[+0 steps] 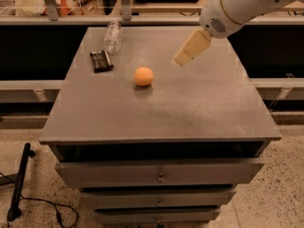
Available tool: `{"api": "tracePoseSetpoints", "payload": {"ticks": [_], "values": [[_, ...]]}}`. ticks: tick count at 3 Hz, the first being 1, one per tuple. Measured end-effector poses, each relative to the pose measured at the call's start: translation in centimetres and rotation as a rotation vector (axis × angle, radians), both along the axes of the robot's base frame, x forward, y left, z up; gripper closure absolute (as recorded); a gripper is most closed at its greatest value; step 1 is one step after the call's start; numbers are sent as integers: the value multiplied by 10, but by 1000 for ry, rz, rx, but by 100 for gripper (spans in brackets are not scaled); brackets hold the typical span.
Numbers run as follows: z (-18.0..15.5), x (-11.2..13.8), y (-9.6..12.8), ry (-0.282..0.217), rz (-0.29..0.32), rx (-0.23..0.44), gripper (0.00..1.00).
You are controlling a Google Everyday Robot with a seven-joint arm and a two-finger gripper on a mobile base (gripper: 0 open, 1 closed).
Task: Pick water bottle
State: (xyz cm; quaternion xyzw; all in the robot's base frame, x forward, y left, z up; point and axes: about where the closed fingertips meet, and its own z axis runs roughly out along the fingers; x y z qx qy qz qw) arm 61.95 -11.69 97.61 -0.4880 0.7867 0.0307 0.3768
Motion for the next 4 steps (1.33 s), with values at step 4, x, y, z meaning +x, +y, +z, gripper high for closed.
{"api": "tracePoseSetpoints", "payload": {"ticks": [4], "values": [[-5,99,57,-165,-165,235,0]]}}
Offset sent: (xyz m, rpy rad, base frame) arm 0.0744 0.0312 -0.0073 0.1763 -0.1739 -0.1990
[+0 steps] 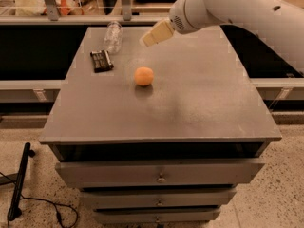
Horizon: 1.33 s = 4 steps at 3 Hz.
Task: Pick water bottle
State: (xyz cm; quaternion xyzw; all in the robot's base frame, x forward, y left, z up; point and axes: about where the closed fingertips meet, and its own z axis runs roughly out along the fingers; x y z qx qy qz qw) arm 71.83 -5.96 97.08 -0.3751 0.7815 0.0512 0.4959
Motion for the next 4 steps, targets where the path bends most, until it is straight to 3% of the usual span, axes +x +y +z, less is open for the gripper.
{"api": "tracePoseSetpoints", "payload": {"ticks": [1,3,4], "values": [[3,34,27,-17,25,66,0],[-33,68,74,29,61,77,0],[-48,84,87,1,48,73,0]]}}
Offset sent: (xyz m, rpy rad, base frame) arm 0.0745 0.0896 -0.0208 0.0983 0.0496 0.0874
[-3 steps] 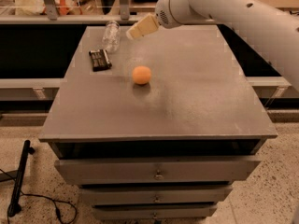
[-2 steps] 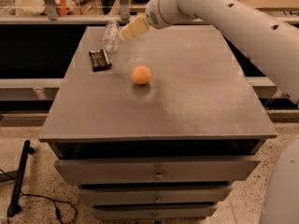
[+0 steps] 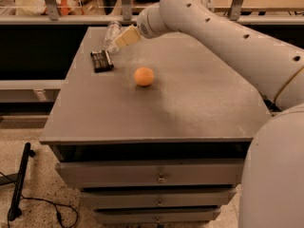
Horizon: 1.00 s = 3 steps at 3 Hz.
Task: Pick water bottle
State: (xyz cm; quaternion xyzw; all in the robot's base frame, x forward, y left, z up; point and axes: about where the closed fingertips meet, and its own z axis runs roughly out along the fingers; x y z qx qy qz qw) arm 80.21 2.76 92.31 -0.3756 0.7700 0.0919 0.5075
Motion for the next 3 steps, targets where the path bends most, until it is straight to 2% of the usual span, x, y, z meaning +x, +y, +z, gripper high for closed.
{"api": "tracePoseSetpoints", "payload": {"ticks": [1,2,3], "values": [[-2,6,11,-90,13,42,0],[8,7,25,-181,12,116,0],[17,2,49,-207,7,149,0]]}}
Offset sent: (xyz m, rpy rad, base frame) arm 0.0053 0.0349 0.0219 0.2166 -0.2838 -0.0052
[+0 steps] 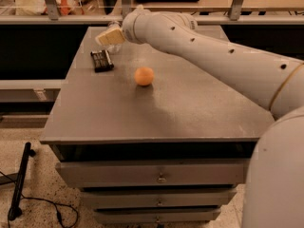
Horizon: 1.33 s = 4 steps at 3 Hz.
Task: Pick water bottle
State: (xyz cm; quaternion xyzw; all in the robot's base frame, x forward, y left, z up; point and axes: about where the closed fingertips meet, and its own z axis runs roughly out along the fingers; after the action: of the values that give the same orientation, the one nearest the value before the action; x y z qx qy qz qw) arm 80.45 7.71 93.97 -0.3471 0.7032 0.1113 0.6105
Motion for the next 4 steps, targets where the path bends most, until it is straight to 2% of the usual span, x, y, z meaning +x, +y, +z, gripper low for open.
{"api": "tracePoseSetpoints", "payload": {"ticks": [1,2,4], "values": [[4,10,6,76,-55,33,0],[-23,17,8,205,-86,-13,0],[-26,18,8,204,-100,-9,0]]}}
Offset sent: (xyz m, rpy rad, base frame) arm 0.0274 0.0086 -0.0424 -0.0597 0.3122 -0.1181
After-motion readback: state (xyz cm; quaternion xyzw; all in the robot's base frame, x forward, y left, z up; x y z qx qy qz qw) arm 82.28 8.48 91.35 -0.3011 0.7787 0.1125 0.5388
